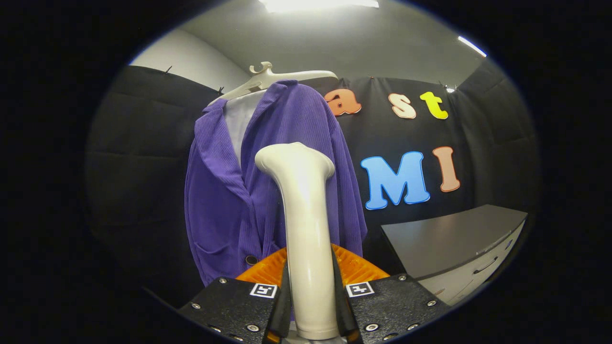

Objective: Iron the clothes twice with a garment steamer, once on the left side and once on the right side.

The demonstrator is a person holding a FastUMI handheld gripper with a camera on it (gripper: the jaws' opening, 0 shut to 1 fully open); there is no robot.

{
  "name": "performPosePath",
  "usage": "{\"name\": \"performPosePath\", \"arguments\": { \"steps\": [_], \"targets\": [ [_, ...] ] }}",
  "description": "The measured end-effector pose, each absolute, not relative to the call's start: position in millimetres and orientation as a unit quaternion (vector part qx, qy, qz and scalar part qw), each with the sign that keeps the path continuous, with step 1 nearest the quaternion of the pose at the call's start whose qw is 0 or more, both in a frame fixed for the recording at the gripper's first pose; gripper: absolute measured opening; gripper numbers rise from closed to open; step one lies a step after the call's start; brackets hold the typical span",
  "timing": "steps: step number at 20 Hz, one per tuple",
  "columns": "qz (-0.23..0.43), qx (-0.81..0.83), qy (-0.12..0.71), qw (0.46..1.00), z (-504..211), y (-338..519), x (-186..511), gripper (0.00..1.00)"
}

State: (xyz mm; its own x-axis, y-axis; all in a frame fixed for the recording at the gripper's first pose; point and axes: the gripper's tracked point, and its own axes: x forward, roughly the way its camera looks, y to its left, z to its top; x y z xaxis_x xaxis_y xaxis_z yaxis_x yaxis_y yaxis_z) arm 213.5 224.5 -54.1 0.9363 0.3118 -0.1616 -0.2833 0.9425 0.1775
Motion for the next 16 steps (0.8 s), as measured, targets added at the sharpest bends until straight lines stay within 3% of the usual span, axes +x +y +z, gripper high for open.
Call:
{"name": "performPosePath", "arguments": {
  "steps": [16],
  "targets": [
    [0.097,0.068,0.181,0.976,-202,217,149,0.38]
  ]
}}
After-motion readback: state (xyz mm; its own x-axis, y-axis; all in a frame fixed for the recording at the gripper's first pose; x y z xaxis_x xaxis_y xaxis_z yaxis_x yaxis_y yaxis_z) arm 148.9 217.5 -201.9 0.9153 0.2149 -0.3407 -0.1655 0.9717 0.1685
